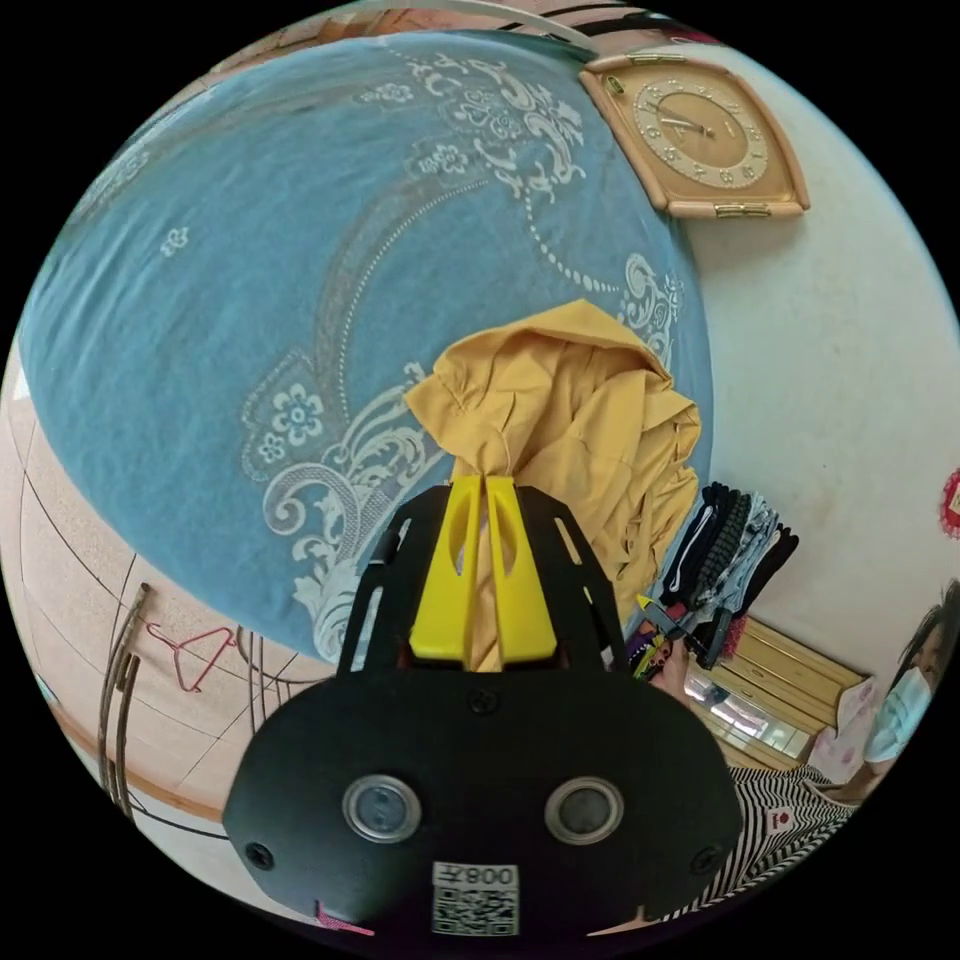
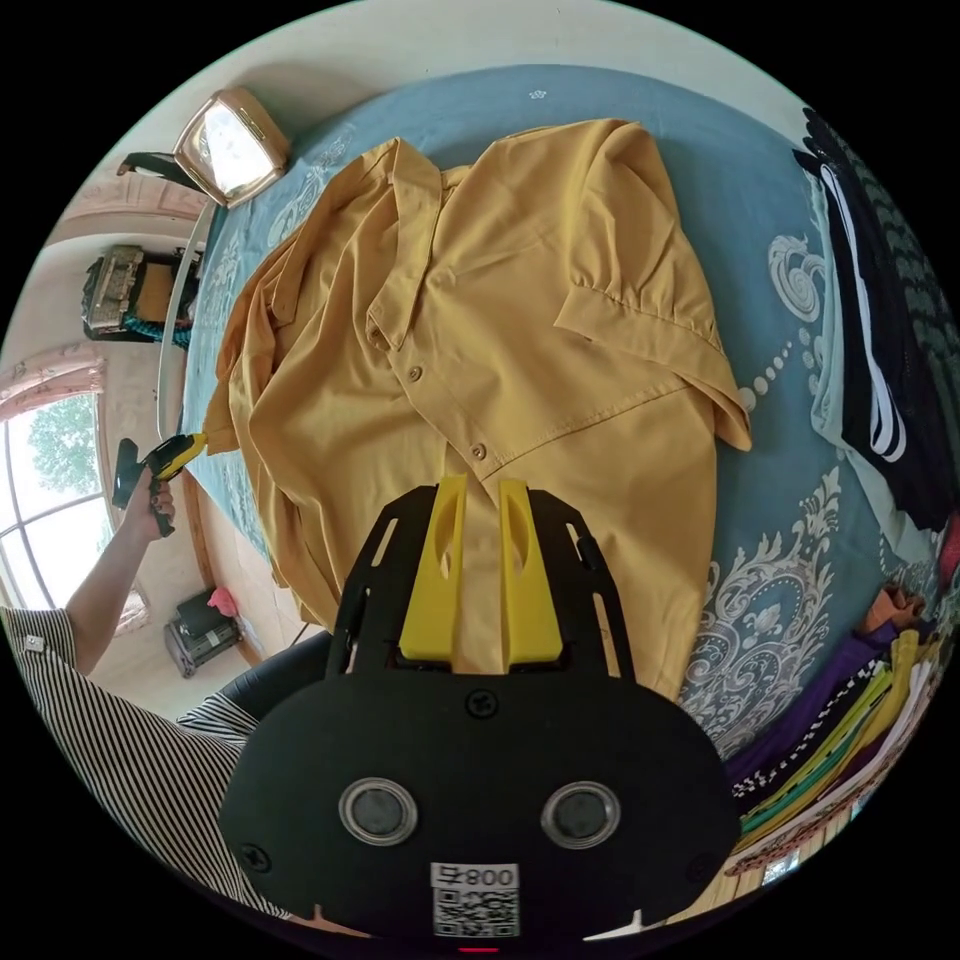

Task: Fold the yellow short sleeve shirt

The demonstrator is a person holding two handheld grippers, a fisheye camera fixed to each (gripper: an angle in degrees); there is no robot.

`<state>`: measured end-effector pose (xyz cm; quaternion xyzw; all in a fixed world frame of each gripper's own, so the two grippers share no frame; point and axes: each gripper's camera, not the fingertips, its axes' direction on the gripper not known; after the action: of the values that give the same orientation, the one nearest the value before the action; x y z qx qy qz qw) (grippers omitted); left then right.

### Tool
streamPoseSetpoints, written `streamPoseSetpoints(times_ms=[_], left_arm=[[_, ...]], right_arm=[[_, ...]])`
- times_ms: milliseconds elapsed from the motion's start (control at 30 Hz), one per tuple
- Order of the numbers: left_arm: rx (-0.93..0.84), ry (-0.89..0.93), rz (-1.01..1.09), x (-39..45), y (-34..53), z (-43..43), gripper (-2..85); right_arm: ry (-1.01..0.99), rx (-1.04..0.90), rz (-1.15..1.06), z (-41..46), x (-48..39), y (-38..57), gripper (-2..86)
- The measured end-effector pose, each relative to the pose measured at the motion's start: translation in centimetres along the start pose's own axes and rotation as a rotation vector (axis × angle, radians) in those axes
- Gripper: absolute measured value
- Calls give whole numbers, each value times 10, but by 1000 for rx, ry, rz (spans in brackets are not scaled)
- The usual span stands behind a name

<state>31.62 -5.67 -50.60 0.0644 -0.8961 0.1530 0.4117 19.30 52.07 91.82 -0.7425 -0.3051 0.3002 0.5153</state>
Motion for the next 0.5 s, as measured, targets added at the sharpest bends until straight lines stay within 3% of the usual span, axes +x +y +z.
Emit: streamPoseSetpoints(times_ms=[500], left_arm=[[225,-275,113,50,-101,-109,10]], right_arm=[[119,82,-77,-28,-28,-33,72]])
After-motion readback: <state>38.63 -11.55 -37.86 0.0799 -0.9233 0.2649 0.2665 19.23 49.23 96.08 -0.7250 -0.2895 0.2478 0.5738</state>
